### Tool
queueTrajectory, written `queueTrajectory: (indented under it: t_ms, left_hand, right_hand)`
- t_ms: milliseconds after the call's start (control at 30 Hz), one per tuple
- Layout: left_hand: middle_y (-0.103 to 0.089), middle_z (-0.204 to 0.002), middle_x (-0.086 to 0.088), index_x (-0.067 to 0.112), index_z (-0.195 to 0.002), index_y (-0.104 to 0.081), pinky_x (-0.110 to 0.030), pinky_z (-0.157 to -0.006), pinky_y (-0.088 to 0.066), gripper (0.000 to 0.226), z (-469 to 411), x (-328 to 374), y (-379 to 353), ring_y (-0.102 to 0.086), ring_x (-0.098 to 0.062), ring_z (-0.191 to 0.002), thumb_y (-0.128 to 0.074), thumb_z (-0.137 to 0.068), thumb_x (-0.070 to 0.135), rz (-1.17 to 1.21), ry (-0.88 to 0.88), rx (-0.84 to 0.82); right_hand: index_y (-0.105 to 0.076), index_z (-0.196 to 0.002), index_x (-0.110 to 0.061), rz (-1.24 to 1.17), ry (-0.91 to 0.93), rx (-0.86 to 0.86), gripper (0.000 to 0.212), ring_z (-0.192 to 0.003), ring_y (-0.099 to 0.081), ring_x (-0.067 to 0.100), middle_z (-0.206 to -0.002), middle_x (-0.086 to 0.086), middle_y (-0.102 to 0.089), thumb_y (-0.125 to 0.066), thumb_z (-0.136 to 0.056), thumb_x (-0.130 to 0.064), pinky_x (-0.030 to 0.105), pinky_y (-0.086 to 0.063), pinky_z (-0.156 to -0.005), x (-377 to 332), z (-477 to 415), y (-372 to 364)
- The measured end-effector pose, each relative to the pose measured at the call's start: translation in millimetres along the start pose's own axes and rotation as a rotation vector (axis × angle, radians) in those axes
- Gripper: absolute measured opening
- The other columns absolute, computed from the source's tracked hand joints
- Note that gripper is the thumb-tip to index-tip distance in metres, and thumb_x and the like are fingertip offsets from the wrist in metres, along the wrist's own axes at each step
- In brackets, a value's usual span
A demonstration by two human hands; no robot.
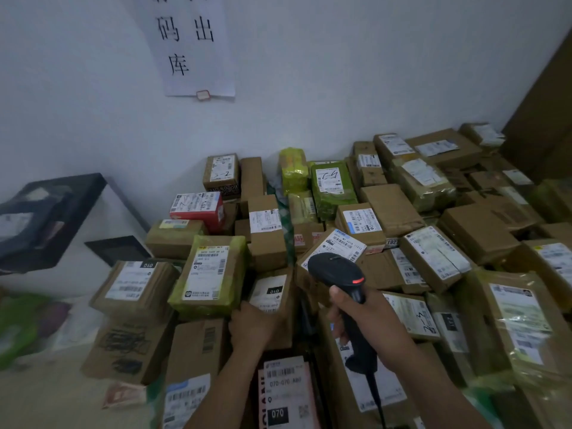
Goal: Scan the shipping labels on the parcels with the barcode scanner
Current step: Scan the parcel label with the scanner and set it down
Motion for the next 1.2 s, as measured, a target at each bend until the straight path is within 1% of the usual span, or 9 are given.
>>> queueTrajectory:
  t_ms: [100,233,333,500,700,833,1000,1100,1200]
  left_hand:
    - [-0.062,-0.124,-0.005,0.011,-0.134,-0.051,-0.030,-0.075,-0.053,0.089,19.5,1.2,21.9,-0.062,-0.020,-0.105,-0.080,-0.063,0.056,0.192,-0.059,-0.017]
    - [-0.058,-0.091,0.012,0.020,-0.120,-0.051,-0.019,-0.056,-0.042,0.047,49.2,6.2,47.0,-0.055,-0.001,-0.078,-0.076,-0.082,0.032,0.370,-0.111,-0.007]
    - [-0.064,-0.103,0.009,0.023,-0.131,-0.048,-0.024,-0.062,-0.051,0.066,70.5,12.2,56.8,-0.063,-0.006,-0.086,-0.082,-0.076,0.035,0.532,-0.151,-0.040]
    - [-0.075,-0.108,-0.002,0.018,-0.126,-0.061,-0.043,-0.089,-0.057,0.054,92.3,12.4,64.2,-0.072,-0.020,-0.098,-0.077,-0.076,0.031,0.904,-0.133,-0.231]
    - [-0.072,-0.117,-0.005,0.036,-0.134,-0.047,-0.052,-0.092,-0.054,0.054,100.1,14.0,78.3,-0.070,-0.027,-0.105,-0.058,-0.093,0.002,1.011,-0.217,-0.443]
    - [-0.073,-0.112,-0.002,0.038,-0.137,-0.042,-0.047,-0.089,-0.057,0.070,85.3,-0.2,101.8,-0.071,-0.023,-0.102,-0.070,-0.085,0.001,0.925,-0.263,-0.201]
    - [-0.064,-0.121,0.007,0.029,-0.137,-0.047,-0.042,-0.084,-0.058,0.062,72.1,-24.4,146.4,-0.066,-0.018,-0.105,-0.077,-0.082,0.027,0.622,-0.334,0.282]
    - [-0.065,-0.120,0.003,0.026,-0.132,-0.049,-0.050,-0.086,-0.057,0.063,66.2,-38.7,164.8,-0.066,-0.021,-0.105,-0.081,-0.077,0.027,0.622,-0.336,0.414]
    - [-0.061,-0.122,0.000,0.024,-0.135,-0.044,-0.049,-0.086,-0.057,0.072,63.5,-50.4,171.7,-0.063,-0.022,-0.106,-0.083,-0.075,0.023,0.616,-0.314,0.472]
  right_hand:
    - [-0.066,-0.090,-0.002,-0.051,-0.030,-0.053,0.025,-0.066,-0.068,0.027,-0.076,0.016,-0.070,-0.066,-0.088,-0.027,0.035,-0.058,-0.060,-4.9,5.8,-15.0]
    - [-0.069,-0.102,-0.016,-0.052,-0.038,-0.082,0.036,-0.094,-0.071,0.025,-0.099,0.016,-0.073,-0.071,-0.077,-0.041,0.047,-0.055,-0.091,-4.1,9.4,-35.3]
    - [-0.070,-0.108,-0.024,0.016,-0.034,-0.117,0.065,-0.103,-0.068,0.021,-0.102,-0.001,-0.075,-0.071,-0.059,-0.066,0.050,-0.049,-0.100,-4.7,13.0,-49.8]
    - [-0.068,-0.112,-0.016,-0.133,-0.023,-0.087,0.085,-0.103,-0.068,0.030,-0.107,0.008,-0.074,-0.082,-0.047,-0.070,0.056,-0.047,-0.100,-11.3,13.2,-59.2]
    - [-0.067,-0.110,-0.011,-0.212,0.040,-0.081,0.066,-0.104,-0.068,0.033,-0.107,0.013,-0.073,-0.075,-0.060,-0.053,0.055,-0.047,-0.100,-18.6,17.4,-66.7]
    - [-0.068,-0.098,-0.012,-0.093,0.079,-0.072,0.054,-0.092,-0.072,0.027,-0.094,0.007,-0.076,-0.073,-0.061,-0.051,0.046,-0.055,-0.089,-23.5,22.5,-70.5]
    - [-0.058,-0.101,0.009,0.031,0.149,-0.214,0.054,-0.045,-0.057,0.021,-0.058,0.003,-0.066,-0.063,-0.078,-0.040,0.032,-0.049,-0.049,-32.2,35.0,-81.9]
    - [-0.058,-0.093,0.005,0.085,0.144,-0.281,0.045,-0.038,-0.050,0.018,-0.052,0.001,-0.063,-0.061,-0.084,-0.039,0.031,-0.043,-0.049,-34.6,38.7,-85.0]
    - [-0.060,-0.086,-0.001,0.122,0.128,-0.326,0.049,-0.040,-0.050,0.022,-0.065,0.014,-0.068,-0.067,-0.078,-0.049,0.031,-0.043,-0.050,-34.5,40.9,-87.4]
Point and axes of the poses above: each hand's wrist, its own z-axis away from the middle knuckle, its own y-axis out of the back of the hand, x = y × z, the point moved 5 cm from there along -z, towards the middle knuckle
